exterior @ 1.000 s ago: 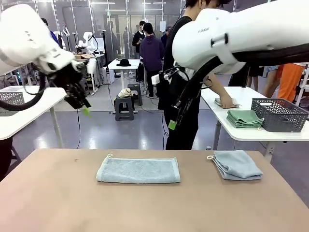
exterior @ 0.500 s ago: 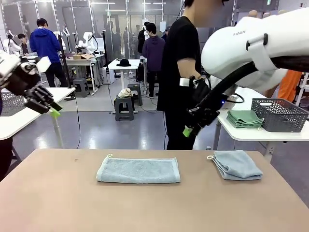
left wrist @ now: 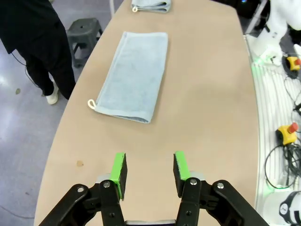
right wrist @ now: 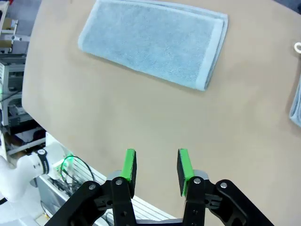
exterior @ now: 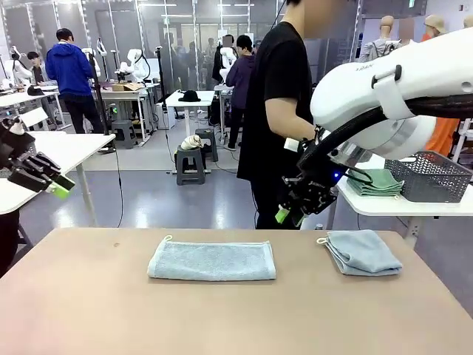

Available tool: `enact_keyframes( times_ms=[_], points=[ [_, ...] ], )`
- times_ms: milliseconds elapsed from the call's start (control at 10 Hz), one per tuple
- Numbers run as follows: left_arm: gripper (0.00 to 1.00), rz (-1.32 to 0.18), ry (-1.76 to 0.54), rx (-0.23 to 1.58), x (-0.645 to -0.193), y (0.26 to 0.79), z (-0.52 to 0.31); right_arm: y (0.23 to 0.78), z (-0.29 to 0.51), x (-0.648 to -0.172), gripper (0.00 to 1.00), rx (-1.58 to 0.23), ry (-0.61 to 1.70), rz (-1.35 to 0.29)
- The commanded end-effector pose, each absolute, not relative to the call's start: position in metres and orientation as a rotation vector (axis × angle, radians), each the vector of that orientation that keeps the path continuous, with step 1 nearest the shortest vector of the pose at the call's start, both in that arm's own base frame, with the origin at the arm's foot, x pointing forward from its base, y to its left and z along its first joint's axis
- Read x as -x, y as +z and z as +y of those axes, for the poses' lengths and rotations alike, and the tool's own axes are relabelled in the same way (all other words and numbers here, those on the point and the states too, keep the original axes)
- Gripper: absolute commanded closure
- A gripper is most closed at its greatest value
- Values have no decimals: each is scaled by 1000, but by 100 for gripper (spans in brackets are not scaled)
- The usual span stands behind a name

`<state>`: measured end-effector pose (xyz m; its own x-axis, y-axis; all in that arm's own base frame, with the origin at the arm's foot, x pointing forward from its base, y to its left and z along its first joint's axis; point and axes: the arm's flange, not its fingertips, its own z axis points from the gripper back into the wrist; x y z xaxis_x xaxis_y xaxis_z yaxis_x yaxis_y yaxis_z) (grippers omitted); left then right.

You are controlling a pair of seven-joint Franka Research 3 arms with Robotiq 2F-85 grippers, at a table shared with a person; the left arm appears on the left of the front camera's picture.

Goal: Fold the towels and place them in the basket.
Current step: When a person lays out a Towel with hook on the table, fold it in half twice.

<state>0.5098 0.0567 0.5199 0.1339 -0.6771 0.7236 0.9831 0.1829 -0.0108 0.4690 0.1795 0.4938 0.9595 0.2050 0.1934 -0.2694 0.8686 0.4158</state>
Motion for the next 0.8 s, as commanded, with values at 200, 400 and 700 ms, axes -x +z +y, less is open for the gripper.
enact_keyframes(
  times_ms=[200,400,700],
  points=[
    [48,-698,-1340,673,-528,506,78,481,189,-464,55,-503,78,-218],
    [48,-704,-1335,689,-530,499,76,474,190,-466,55,-513,72,-238],
    [48,-677,-1322,661,-526,497,79,481,183,-470,55,-498,98,-215]
  ],
)
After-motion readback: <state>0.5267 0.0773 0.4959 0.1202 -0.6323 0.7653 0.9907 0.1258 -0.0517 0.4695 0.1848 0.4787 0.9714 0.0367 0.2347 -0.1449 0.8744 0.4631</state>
